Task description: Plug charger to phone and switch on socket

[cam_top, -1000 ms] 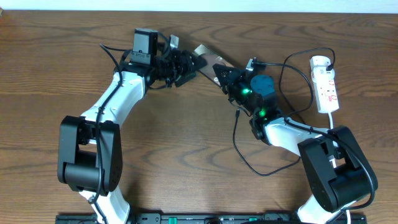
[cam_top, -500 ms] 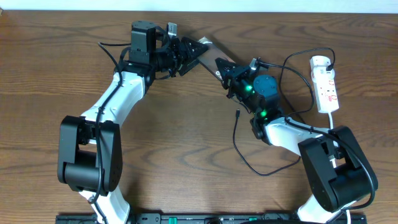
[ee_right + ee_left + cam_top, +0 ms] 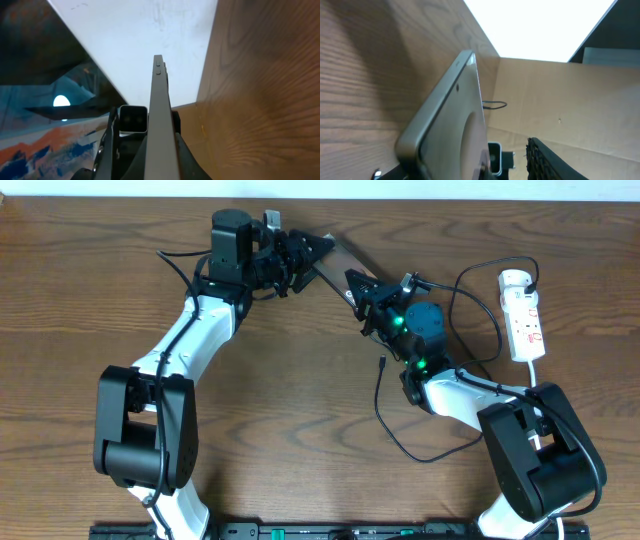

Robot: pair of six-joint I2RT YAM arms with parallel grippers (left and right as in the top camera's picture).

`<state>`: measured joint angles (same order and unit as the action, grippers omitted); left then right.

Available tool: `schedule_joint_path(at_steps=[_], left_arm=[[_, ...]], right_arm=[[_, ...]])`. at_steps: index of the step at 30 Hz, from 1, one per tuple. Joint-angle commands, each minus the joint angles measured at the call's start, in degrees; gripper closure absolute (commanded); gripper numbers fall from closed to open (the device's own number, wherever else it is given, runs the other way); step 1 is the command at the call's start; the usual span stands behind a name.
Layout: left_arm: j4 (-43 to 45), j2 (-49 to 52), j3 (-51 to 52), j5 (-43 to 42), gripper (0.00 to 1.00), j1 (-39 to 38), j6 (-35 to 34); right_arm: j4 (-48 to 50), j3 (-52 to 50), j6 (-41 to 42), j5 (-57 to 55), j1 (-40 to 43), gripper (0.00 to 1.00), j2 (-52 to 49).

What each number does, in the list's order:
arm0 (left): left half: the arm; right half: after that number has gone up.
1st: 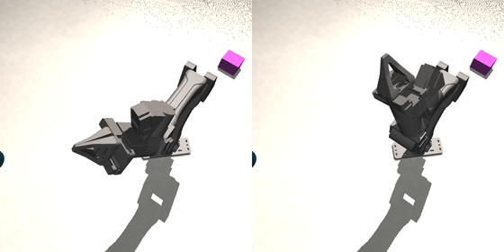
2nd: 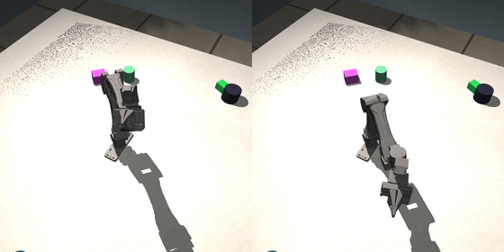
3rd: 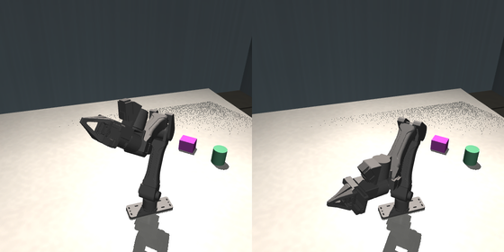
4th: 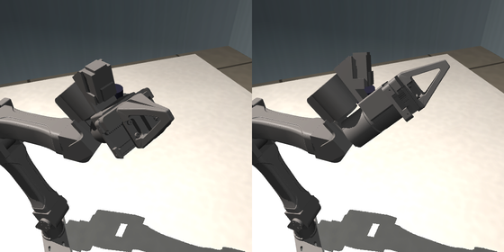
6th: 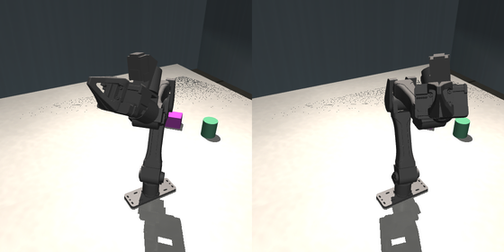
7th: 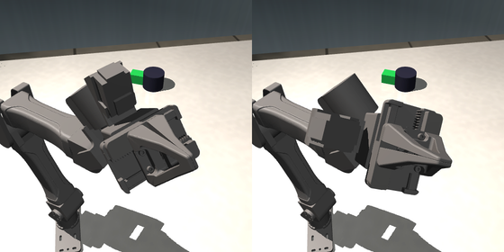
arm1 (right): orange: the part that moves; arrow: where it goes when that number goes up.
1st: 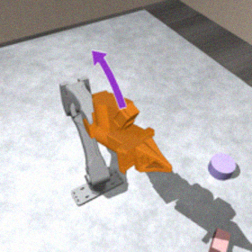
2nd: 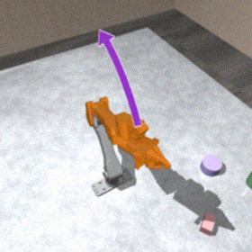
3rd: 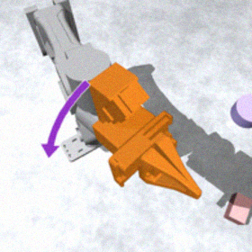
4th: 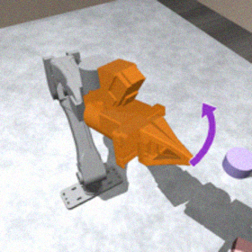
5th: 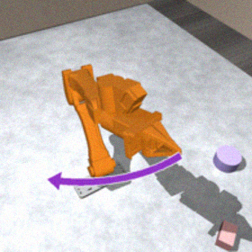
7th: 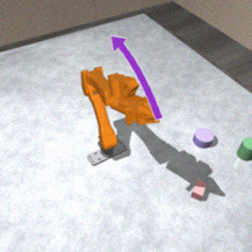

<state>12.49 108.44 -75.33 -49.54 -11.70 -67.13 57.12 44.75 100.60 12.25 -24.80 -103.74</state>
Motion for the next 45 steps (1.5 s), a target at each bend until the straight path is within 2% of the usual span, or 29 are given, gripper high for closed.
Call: schedule_joint_path(at_steps=[1,4,11,27,28,31,32,45], left_arm=[[2.3,-0.2,-0.3,1.1,0.49,-0.5,-2.9],[3.1,-0.2,-0.3,0.5,0.50,-0.5,-5.3],[3.5,-0.2,-0.3,-0.2,0.59,-0.5,-8.0],[6.1,-0.2,-0.3,0.1,0.61,-0.7,-8.2],[6.0,-0.2,-0.3,0.1,0.64,-0.7,-8.2],[5.6,-0.2,-0.3,0.0,0.88,-0.7,-7.9],[5.6,-0.2,-0.3,-0.3,0.91,-0.7,-7.9],[4.5,-0.2,-0.3,-0.5,0.93,-0.6,-7.9]], right_arm=[[1.3,1.0,0.3,7.0,-2.6,0.99,1.5],[1.9,1.0,0.3,9.2,-2.6,0.98,1.5],[3.8,1.0,0.6,10.4,-3.4,0.99,1.5],[6.8,1.6,2.3,9.9,-6.6,0.98,1.5],[6.8,1.7,2.2,9.9,-6.7,0.98,1.5],[6.8,1.7,2.2,9.9,-6.7,0.99,1.5],[6.8,1.7,2.2,9.9,-6.7,0.99,1.5],[6.8,1.7,1.4,9.7,-6.7,0.96,1.5]])
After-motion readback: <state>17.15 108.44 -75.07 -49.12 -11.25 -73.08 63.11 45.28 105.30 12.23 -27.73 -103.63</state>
